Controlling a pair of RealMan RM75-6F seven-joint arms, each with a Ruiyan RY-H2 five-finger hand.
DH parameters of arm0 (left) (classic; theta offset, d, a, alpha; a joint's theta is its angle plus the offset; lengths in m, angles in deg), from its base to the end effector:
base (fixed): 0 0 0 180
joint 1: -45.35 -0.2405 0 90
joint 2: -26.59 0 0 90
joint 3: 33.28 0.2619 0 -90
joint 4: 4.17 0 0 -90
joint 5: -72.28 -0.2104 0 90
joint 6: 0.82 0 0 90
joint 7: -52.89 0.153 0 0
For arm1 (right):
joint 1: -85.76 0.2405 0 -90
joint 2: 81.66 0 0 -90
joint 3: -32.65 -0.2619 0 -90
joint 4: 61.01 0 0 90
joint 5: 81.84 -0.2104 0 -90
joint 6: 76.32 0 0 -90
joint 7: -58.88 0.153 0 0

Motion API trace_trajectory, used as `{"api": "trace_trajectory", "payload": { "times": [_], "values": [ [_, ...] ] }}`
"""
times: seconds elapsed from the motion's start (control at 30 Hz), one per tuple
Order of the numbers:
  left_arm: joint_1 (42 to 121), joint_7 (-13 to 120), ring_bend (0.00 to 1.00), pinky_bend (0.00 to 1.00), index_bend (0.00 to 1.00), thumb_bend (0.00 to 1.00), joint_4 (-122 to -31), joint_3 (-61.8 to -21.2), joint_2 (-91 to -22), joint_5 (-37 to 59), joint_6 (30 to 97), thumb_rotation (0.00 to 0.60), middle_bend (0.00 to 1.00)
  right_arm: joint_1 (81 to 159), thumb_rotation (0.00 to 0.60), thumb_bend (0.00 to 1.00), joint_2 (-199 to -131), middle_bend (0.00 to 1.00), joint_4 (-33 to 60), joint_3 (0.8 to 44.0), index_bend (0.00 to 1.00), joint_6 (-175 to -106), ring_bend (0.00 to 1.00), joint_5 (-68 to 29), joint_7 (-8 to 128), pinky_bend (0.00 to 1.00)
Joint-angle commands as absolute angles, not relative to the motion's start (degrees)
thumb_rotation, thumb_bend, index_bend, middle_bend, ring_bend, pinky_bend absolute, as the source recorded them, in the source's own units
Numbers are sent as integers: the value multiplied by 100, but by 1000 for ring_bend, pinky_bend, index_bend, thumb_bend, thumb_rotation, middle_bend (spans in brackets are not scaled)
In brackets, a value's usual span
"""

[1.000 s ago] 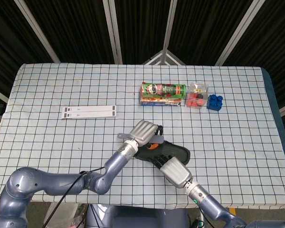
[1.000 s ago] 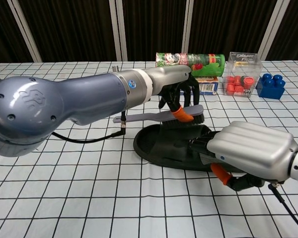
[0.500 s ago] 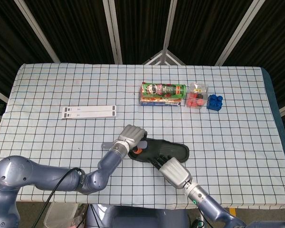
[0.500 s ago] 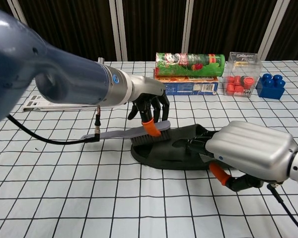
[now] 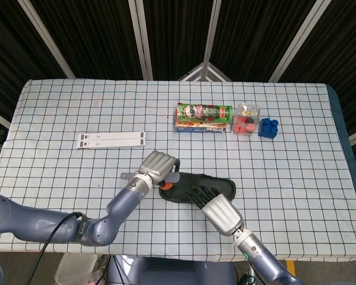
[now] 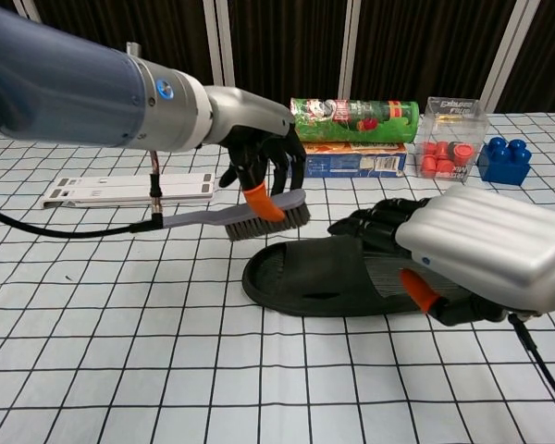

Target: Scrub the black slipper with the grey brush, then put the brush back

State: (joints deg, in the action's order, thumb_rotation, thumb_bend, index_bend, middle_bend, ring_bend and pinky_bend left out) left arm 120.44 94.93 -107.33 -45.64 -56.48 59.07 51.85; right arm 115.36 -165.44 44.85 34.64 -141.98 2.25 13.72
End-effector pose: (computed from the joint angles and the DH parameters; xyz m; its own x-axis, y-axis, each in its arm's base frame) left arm 0.0046 0.3564 -0.0288 0.5222 0.4803 0.7047 0.8394 -0.4356 -0.3251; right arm -0.1354 -0.2257 -0.0078 0.6767 -0.0638 0.7335 -0.6069 -0.6123 0.5067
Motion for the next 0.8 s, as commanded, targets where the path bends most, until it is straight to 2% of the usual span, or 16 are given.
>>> {"api": "trace_trajectory", "payload": {
  "times": [0.03,0.2,0.33,0.5,0.63,0.8],
  "values": [
    [11961,9413,633,655,577,719,-10890,-4495,-5452,5851,5211,600,748,11430,600,796,-16425,97,4677,3454,0,-14348,82,207,1102,250],
    [11806,9397,633,655,577,720,-11247,-4218,-5050,5709,5189,600,747,11230,600,787,-16301,80,4743,3387,0,-14759,40,218,842,173],
    [11506,9310,633,655,576,719,-11518,-3826,-4757,5268,5157,600,747,10982,600,785,-16179,77,4589,3362,0,-15212,29,342,1089,151],
    [10912,9041,633,655,575,714,-11656,-3202,-4455,4326,5128,600,746,10632,600,782,-15919,77,4290,3464,0,-15611,29,400,1758,148],
    [10505,8860,631,653,570,699,-11609,-2789,-4282,3562,5109,600,742,10486,600,774,-15821,77,4050,3532,0,-15674,28,396,2111,140],
    [9922,8654,586,603,527,656,-11280,-2316,-4296,2513,5360,600,694,10349,600,771,-15816,62,3769,3493,0,-15824,12,425,2467,115]
  ]
}}
